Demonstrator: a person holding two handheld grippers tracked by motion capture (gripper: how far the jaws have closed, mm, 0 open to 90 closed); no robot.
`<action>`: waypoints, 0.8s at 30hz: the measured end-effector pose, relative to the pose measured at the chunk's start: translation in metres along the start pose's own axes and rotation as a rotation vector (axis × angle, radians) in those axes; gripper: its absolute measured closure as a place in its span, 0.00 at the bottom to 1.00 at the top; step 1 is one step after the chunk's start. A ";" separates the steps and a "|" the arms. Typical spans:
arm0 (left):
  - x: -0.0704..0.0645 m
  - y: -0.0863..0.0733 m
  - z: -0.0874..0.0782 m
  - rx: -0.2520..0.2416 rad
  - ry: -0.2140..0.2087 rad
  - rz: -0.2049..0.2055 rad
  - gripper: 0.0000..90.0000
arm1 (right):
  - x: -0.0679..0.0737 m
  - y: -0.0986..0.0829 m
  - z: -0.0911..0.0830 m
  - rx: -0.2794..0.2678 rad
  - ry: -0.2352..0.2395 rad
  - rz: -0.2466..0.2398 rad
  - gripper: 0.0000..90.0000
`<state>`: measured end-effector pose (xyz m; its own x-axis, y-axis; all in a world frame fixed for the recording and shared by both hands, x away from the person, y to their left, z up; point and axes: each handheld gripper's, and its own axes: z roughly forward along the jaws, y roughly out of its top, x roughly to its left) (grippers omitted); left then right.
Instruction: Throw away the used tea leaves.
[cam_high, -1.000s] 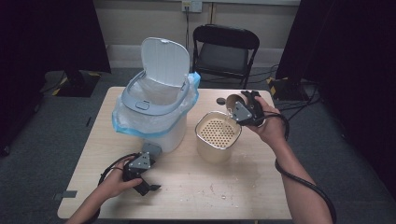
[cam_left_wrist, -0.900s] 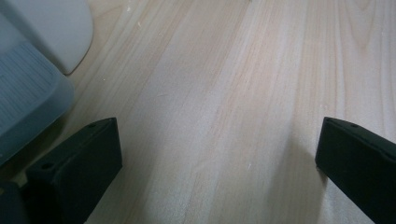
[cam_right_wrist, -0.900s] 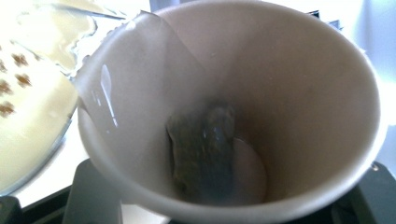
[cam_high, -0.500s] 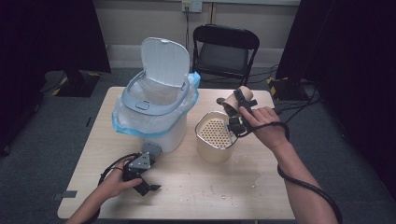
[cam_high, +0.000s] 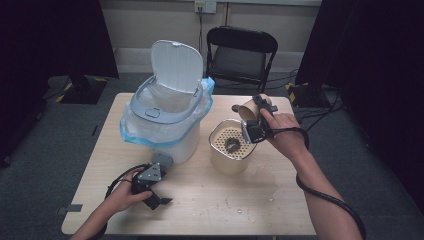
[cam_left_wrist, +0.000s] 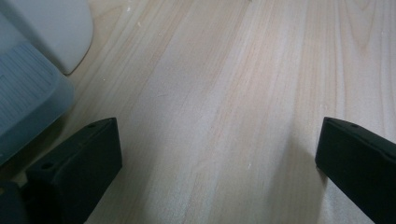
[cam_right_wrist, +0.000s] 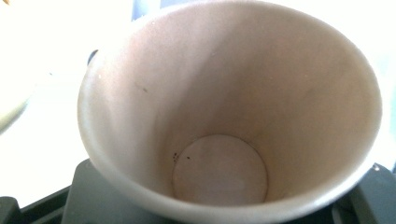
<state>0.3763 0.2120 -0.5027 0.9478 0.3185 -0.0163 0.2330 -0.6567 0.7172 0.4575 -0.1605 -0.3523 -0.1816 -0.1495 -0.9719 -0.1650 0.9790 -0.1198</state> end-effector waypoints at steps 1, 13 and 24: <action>0.000 0.000 0.000 0.000 0.001 -0.001 0.00 | 0.001 -0.001 0.000 -0.002 0.017 0.038 0.38; 0.000 0.000 0.000 0.000 0.000 0.000 0.00 | -0.009 -0.017 0.006 -0.067 0.190 0.351 0.37; 0.000 0.000 0.000 0.000 0.000 0.006 0.00 | -0.019 -0.027 0.011 -0.116 0.320 0.607 0.37</action>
<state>0.3767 0.2123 -0.5027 0.9490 0.3150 -0.0119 0.2277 -0.6587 0.7172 0.4762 -0.1822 -0.3332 -0.5481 0.3690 -0.7506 -0.0431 0.8838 0.4659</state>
